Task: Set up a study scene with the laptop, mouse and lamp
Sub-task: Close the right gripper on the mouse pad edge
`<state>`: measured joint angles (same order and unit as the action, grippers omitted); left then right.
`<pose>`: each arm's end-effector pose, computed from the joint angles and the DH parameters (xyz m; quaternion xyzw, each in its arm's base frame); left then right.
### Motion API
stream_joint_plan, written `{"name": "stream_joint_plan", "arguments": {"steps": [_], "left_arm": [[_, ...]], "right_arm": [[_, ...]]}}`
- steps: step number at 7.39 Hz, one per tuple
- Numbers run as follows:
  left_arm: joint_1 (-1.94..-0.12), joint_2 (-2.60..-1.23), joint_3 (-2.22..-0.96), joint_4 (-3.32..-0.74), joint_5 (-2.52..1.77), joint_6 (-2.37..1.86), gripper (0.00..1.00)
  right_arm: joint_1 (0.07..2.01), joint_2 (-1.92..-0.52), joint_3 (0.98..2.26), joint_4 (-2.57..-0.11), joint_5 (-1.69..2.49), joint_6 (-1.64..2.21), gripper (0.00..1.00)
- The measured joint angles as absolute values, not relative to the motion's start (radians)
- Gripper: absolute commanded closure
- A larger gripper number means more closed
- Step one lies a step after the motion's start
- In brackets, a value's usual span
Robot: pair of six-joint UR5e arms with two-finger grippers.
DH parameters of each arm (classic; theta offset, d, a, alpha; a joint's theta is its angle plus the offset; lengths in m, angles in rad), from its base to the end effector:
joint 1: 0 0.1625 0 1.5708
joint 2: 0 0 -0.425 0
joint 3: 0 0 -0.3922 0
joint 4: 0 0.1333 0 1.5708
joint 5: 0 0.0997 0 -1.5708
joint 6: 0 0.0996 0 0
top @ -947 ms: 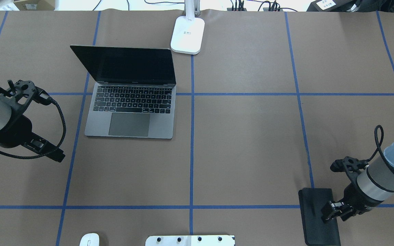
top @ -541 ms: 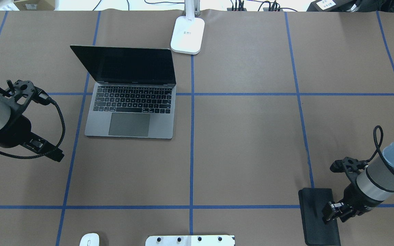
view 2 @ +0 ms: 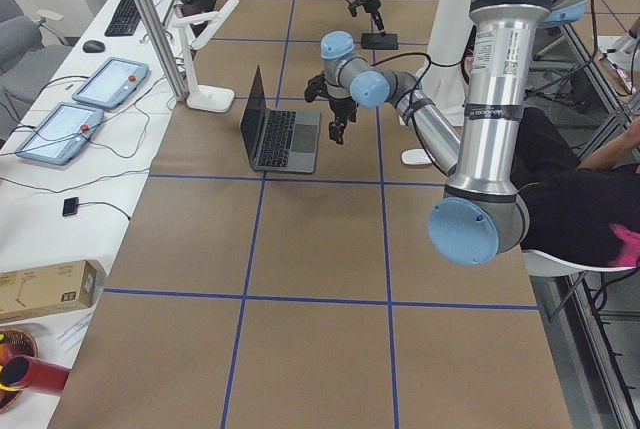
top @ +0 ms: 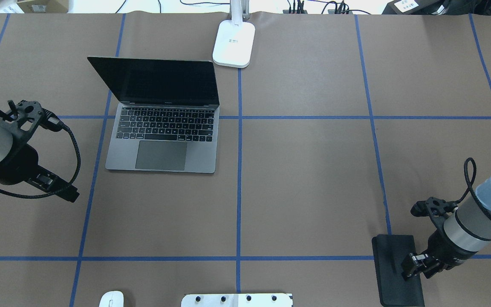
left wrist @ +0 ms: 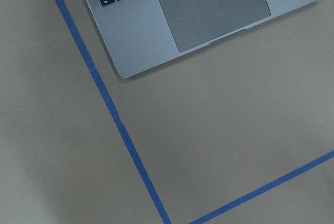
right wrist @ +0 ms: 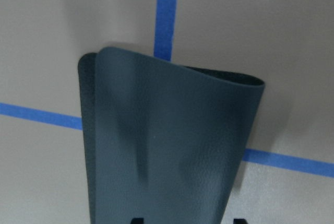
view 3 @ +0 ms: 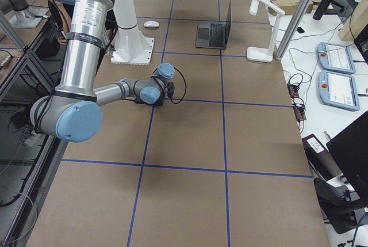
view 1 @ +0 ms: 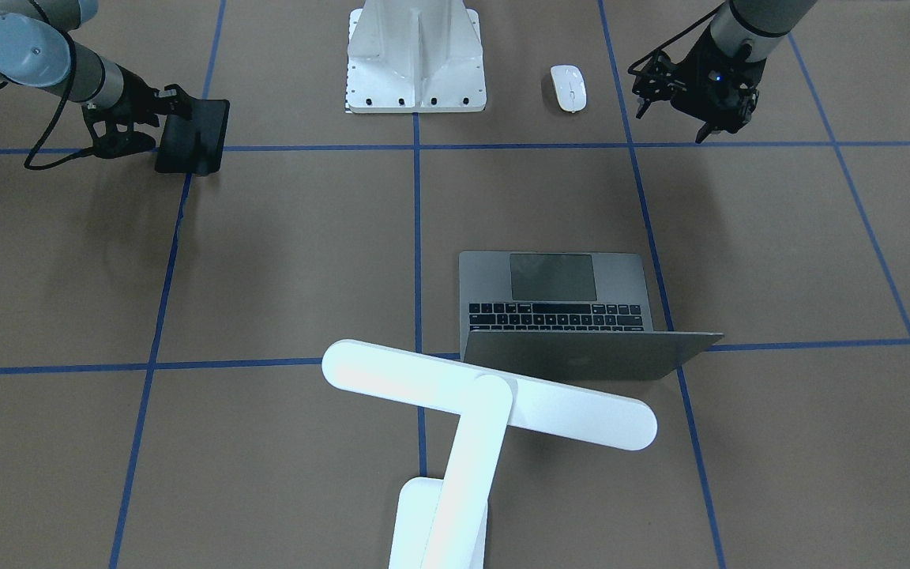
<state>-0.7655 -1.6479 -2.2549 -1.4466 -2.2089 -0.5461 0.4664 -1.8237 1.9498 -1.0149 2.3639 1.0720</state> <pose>0.2692 -0.3613 0.3207 0.0457 0.4184 0.2139 0.8815 -0.3330 -0.2374 0.5161 -0.1793 -0.4422 -0.1432 0.8671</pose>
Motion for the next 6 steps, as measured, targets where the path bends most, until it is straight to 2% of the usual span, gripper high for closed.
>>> {"name": "stream_joint_plan", "arguments": {"steps": [1, 2, 6], "left_arm": [[-0.765, -1.648, -2.255, -1.447, -2.209, -0.546, 0.01], [-0.765, -1.648, -2.255, -1.447, -2.209, -0.546, 0.01], [-0.767, -1.647, -2.255, -1.447, -2.209, -0.545, 0.01]], "right_arm": [[0.465, -1.824, 1.950, -1.018, 2.364, 1.069, 0.45], [0.463, -1.824, 1.950, -1.026, 2.364, 1.067, 0.51], [0.462, -1.823, 1.953, -1.049, 2.364, 1.050, 0.56]]}}
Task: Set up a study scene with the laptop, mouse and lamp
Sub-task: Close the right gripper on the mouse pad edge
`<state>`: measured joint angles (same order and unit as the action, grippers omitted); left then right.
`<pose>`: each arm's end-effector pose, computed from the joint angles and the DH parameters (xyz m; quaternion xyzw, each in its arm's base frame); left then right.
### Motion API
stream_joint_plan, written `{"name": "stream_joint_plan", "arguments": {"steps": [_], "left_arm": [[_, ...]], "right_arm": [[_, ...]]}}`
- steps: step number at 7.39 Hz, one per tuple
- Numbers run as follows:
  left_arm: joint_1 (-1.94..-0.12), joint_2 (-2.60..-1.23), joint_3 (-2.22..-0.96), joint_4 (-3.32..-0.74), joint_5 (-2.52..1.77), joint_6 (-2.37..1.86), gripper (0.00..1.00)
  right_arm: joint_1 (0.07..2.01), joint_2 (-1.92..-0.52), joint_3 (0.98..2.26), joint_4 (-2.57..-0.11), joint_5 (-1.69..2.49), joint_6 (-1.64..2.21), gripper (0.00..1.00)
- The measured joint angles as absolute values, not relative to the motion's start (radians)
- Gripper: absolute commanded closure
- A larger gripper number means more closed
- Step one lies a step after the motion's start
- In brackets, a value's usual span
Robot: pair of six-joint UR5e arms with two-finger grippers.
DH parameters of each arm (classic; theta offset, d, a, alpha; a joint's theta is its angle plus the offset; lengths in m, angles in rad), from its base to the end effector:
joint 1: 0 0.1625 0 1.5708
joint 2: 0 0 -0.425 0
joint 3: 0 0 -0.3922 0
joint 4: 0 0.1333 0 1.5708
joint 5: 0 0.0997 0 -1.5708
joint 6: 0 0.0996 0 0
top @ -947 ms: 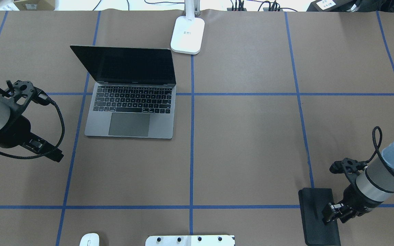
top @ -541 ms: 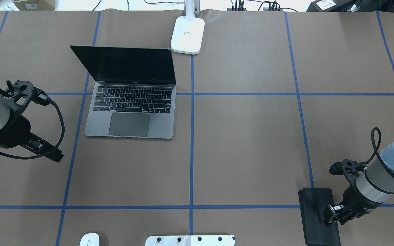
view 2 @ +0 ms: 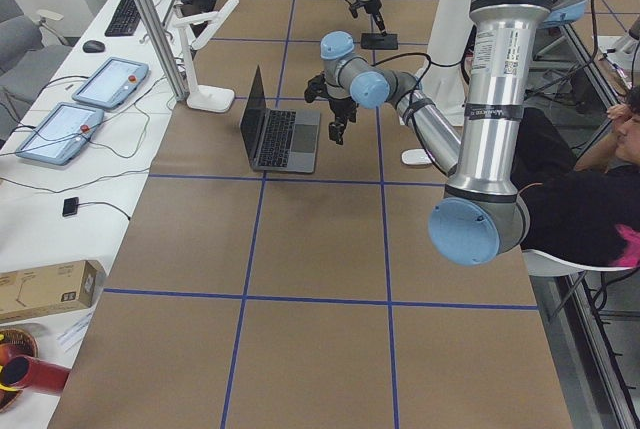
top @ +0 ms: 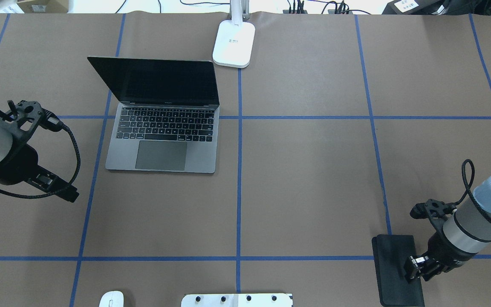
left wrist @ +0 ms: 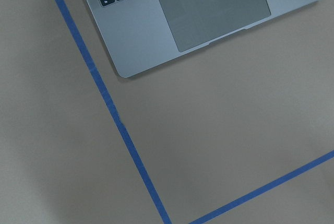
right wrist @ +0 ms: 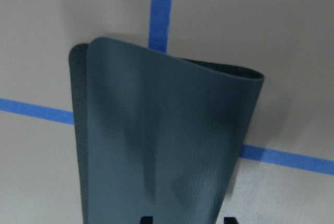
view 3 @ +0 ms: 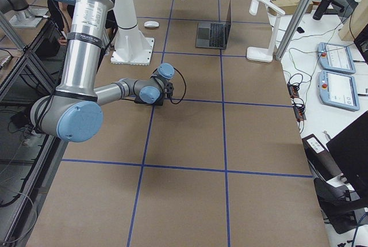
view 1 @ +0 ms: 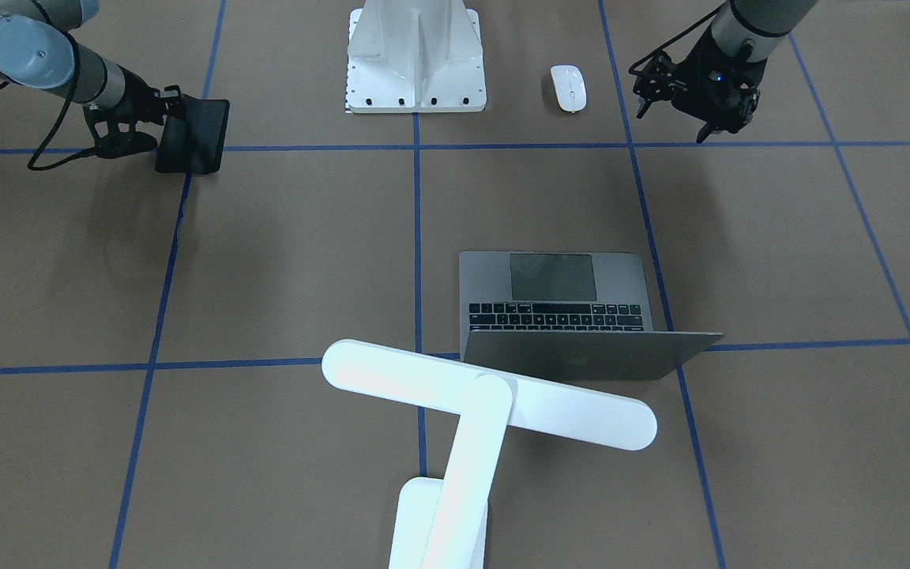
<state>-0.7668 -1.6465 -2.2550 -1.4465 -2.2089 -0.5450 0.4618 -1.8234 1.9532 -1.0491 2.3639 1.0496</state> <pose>0.2685 -0.3615 0.3213 0.0457 0.4180 0.2137 0.8818 -0.3342 -0.2360 0.5184 -0.1833 -0.4329 -0.1495 0.8698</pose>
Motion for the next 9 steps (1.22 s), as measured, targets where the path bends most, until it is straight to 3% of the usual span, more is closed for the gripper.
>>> {"name": "stream_joint_plan", "arguments": {"steps": [6, 7, 8, 9], "left_arm": [[-0.767, -1.646, -2.255, -1.447, -2.209, -0.546, 0.01], [-0.767, -1.646, -2.255, -1.447, -2.209, -0.546, 0.01], [-0.767, -1.646, -2.255, -1.448, -2.209, -0.546, 0.01], [-0.767, -1.643, -2.255, -1.450, -2.209, -0.546, 0.01]], "right_arm": [[0.461, -1.823, 1.956, -1.092, 2.367, 1.043, 0.56], [0.461, -1.823, 1.955, -1.096, 2.370, 1.040, 0.61], [0.461, -1.823, 1.955, -1.097, 2.372, 1.037, 0.73], [0.460, -1.823, 1.954, -1.098, 2.373, 1.036, 0.75]]}}
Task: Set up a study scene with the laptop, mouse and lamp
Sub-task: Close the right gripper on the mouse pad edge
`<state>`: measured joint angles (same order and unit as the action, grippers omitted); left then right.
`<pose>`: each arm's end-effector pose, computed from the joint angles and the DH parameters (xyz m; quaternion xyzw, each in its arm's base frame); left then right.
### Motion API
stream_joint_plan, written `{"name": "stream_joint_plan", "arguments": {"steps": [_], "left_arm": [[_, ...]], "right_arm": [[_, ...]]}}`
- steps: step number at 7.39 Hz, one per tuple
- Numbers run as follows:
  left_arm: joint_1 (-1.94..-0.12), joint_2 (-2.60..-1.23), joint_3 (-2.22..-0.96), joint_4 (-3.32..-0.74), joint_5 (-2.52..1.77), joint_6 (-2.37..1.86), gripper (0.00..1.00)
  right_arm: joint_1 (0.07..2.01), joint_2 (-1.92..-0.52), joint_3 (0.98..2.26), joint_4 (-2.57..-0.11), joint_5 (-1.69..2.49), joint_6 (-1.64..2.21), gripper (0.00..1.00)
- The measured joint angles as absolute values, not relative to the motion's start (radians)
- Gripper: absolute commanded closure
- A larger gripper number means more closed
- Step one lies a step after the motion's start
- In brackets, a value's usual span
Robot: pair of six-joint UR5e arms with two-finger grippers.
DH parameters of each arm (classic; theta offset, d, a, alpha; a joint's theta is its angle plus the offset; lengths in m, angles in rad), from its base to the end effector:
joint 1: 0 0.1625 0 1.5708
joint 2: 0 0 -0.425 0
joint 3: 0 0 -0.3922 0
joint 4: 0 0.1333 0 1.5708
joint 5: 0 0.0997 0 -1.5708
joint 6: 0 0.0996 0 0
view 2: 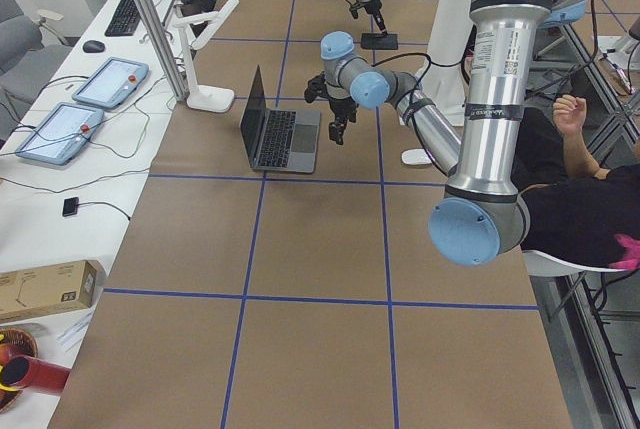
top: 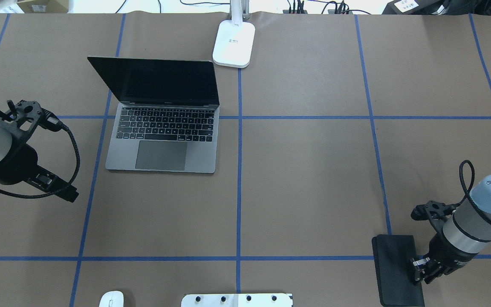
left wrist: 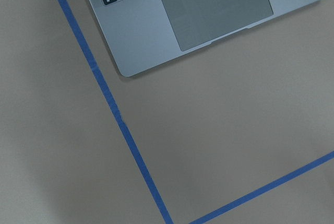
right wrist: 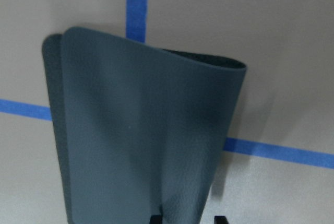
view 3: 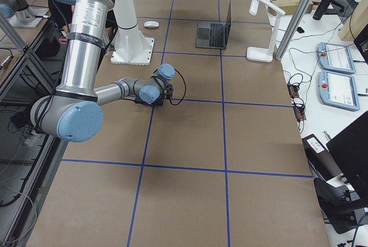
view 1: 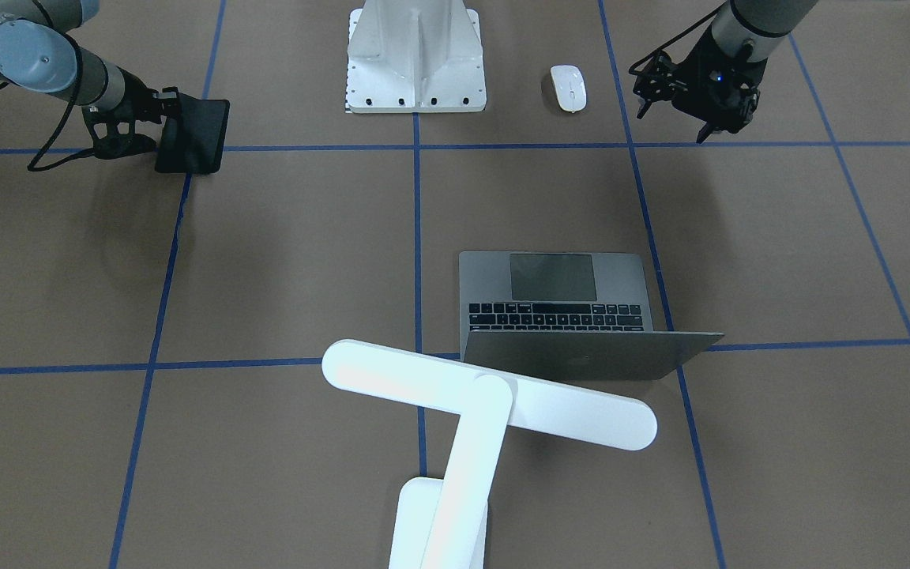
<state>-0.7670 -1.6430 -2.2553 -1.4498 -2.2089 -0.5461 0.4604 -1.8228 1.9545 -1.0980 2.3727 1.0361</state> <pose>0.2680 -0.3611 0.3223 0.0455 0.4181 0.2131 0.8819 -0.3347 -0.2349 0.5229 -0.1966 -0.4187 -0.1487 0.8740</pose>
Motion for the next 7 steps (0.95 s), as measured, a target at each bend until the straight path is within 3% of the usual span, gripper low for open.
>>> {"name": "stream_joint_plan", "arguments": {"steps": [4, 7], "left_arm": [[-0.767, -1.634, -2.256, -1.458, -2.209, -0.545, 0.01], [-0.767, -1.634, -2.258, -1.457, -2.209, -0.546, 0.01]], "right_arm": [[0.460, -1.820, 1.957, -1.109, 2.372, 1.035, 0.86], [0.460, -1.808, 1.968, -1.139, 2.365, 1.012, 0.89]]}}
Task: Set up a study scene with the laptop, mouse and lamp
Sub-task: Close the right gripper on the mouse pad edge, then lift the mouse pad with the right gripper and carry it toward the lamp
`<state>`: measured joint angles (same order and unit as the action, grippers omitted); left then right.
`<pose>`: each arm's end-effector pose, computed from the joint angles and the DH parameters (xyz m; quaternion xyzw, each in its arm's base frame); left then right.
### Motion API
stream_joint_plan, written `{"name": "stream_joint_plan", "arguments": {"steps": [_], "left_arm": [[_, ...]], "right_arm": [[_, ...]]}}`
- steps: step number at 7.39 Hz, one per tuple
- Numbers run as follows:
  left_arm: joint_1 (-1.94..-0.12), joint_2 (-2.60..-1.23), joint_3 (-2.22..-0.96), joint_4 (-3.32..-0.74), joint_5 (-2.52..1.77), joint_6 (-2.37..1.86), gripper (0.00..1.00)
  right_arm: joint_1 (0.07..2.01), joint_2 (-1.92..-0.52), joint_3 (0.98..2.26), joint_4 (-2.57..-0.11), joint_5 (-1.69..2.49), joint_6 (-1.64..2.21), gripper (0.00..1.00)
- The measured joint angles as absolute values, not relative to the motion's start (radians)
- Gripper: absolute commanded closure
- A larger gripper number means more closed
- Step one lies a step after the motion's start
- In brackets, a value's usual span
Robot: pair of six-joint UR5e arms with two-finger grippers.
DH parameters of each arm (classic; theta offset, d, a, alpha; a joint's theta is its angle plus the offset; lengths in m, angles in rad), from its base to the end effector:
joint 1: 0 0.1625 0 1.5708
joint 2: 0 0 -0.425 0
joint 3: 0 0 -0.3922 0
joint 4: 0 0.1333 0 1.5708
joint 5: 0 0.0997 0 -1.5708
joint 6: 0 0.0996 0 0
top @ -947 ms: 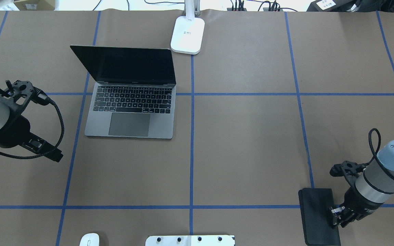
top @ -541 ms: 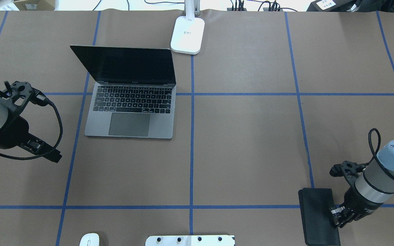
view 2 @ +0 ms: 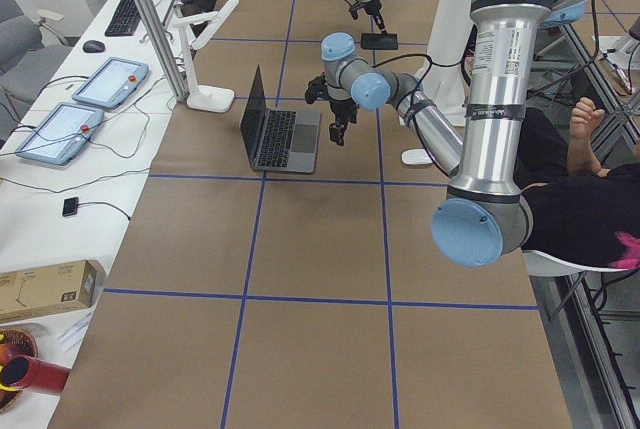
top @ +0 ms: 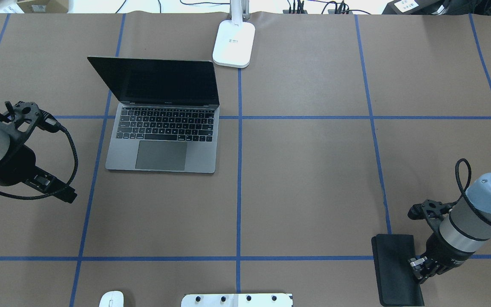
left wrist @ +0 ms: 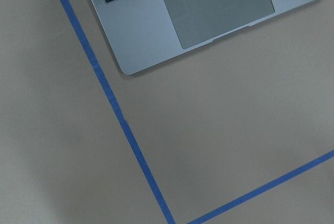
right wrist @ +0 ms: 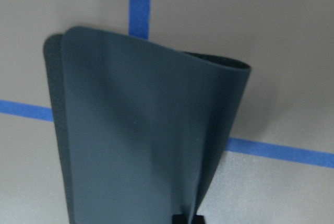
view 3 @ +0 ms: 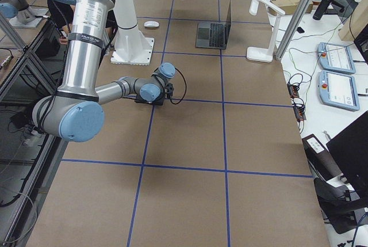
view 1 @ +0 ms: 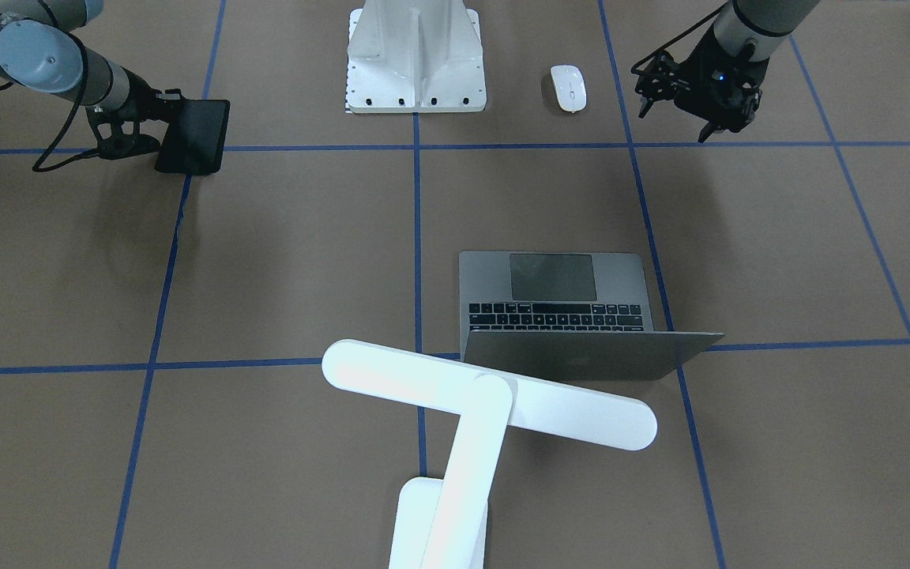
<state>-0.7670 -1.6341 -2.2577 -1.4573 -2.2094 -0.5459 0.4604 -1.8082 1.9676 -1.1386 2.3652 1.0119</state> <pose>0.2666 -0.3596 0.3243 0.0458 0.4185 0.2134 0.8816 -0.3387 -0.2375 0.5157 -0.1919 -0.4152 -0.1561 0.8755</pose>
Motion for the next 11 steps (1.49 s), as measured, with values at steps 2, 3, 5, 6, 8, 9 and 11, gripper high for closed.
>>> {"name": "stream_joint_plan", "arguments": {"steps": [2, 3, 5, 6, 8, 9, 11], "left_arm": [[-0.768, -1.634, -2.258, -1.457, -2.210, -0.546, 0.01], [-0.768, -1.634, -2.258, -1.457, -2.210, -0.546, 0.01], [-0.768, -1.634, -2.258, -1.457, -2.210, -0.546, 0.01], [-0.768, -1.634, -2.258, -1.457, -2.210, -0.546, 0.01], [-0.771, -1.628, -2.268, -1.457, -2.212, -0.546, 0.01], [-0.774, -1.616, -2.282, -1.457, -2.215, -0.547, 0.01], [-0.780, -1.588, -2.309, -1.455, -2.224, -0.549, 0.01]], "right_arm": [[0.462, -1.807, 1.975, -1.143, 2.360, 0.991, 0.89], [0.464, -1.807, 1.980, -1.144, 2.360, 0.987, 0.89], [0.486, -1.807, 2.007, -1.144, 2.359, 0.983, 0.89], [0.514, -1.807, 2.033, -1.144, 2.358, 0.982, 0.89], [0.583, -1.807, 2.082, -1.144, 2.353, 0.977, 0.88], [0.614, -1.807, 2.103, -1.148, 2.341, 0.969, 0.88], [0.687, -1.786, 2.171, -1.263, 2.323, 0.877, 0.88]]}}
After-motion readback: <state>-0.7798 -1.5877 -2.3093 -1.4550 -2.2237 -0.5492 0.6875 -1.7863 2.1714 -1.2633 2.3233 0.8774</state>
